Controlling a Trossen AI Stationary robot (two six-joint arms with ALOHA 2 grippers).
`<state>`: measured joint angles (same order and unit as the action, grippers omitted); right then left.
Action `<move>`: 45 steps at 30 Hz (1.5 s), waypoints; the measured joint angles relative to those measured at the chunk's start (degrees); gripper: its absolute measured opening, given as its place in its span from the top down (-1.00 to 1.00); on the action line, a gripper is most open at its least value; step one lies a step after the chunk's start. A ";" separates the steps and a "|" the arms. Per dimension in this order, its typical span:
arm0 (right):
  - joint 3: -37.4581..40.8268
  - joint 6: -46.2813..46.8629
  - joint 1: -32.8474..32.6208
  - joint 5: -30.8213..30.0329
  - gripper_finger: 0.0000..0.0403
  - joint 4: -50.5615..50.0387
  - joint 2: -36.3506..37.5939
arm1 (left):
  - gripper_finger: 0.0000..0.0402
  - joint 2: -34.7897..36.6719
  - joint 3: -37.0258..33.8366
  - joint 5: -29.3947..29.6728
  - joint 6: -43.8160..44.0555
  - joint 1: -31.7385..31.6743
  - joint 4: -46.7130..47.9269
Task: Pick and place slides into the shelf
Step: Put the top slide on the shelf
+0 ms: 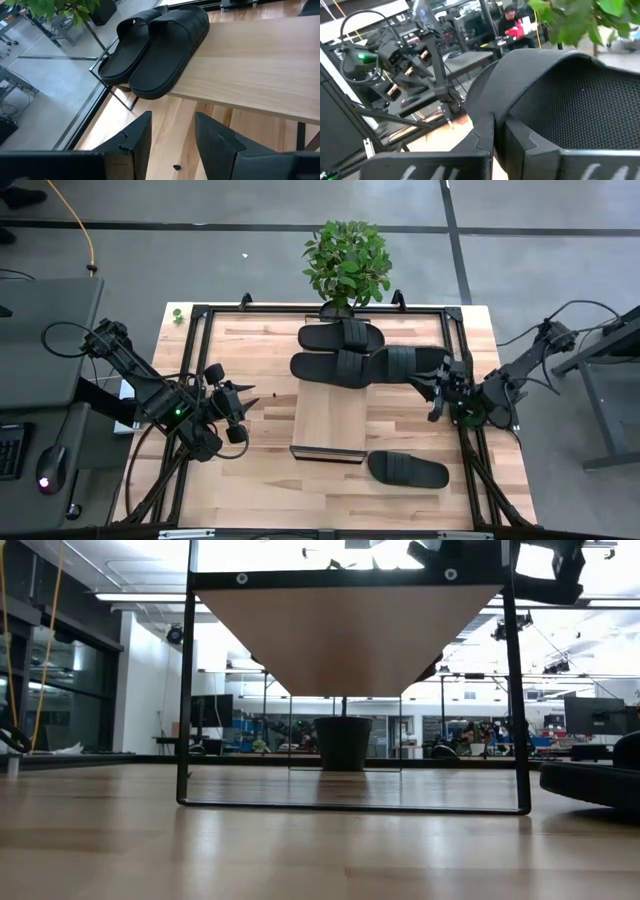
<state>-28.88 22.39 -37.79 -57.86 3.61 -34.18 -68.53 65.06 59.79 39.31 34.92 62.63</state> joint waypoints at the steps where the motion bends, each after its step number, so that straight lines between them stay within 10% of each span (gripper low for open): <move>1: 0.00 -1.01 -0.23 -0.18 0.96 2.00 -1.21 | 0.33 0.00 0.00 0.00 0.00 0.00 0.00; 15: 0.00 -2.78 -0.63 3.68 0.96 22.64 -15.24 | 0.33 -0.02 0.00 0.38 -0.46 -0.02 0.09; 38: -0.06 21.34 9.25 19.28 0.96 46.27 -33.65 | 0.33 -0.02 0.00 0.90 -0.46 -0.02 0.17; 45: -10.53 20.29 10.43 25.90 0.96 45.01 -43.78 | 0.33 -0.02 0.00 0.90 -0.46 -0.02 0.28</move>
<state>-39.42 42.68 -27.36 -31.96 48.62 -77.96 -68.55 65.06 60.69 38.85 34.89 62.92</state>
